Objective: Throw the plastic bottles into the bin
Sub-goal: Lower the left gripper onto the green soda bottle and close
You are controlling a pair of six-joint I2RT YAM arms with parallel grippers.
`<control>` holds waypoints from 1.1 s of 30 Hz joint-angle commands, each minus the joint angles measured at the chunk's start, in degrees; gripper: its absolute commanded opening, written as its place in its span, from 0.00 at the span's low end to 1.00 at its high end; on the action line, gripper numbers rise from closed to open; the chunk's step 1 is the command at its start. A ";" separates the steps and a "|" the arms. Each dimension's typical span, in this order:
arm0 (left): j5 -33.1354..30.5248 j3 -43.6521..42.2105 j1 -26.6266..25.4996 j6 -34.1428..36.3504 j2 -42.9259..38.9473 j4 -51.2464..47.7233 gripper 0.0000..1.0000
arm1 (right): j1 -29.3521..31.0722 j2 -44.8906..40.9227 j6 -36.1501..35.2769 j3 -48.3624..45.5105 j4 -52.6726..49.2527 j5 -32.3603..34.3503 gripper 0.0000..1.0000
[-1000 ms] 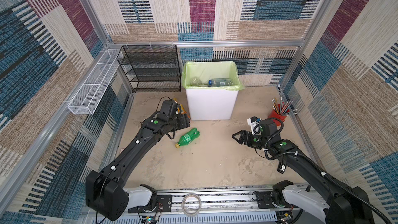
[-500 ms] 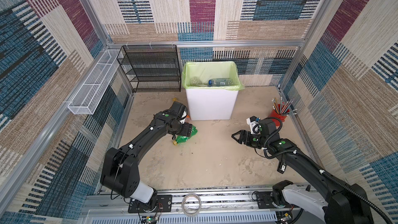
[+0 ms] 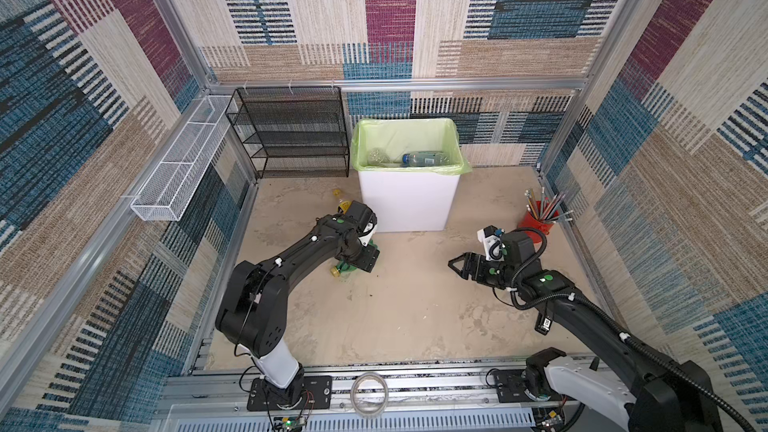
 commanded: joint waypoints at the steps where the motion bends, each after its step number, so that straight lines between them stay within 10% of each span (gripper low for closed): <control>1: 0.57 1.13 -0.35 1.95 1.30 0.13 0.73 | -0.02 -0.63 -0.70 -0.12 0.06 1.05 0.82; 33: -12.07 2.12 0.43 19.96 0.63 -3.06 0.85 | -0.01 -1.58 -0.99 -0.21 -1.04 1.94 0.82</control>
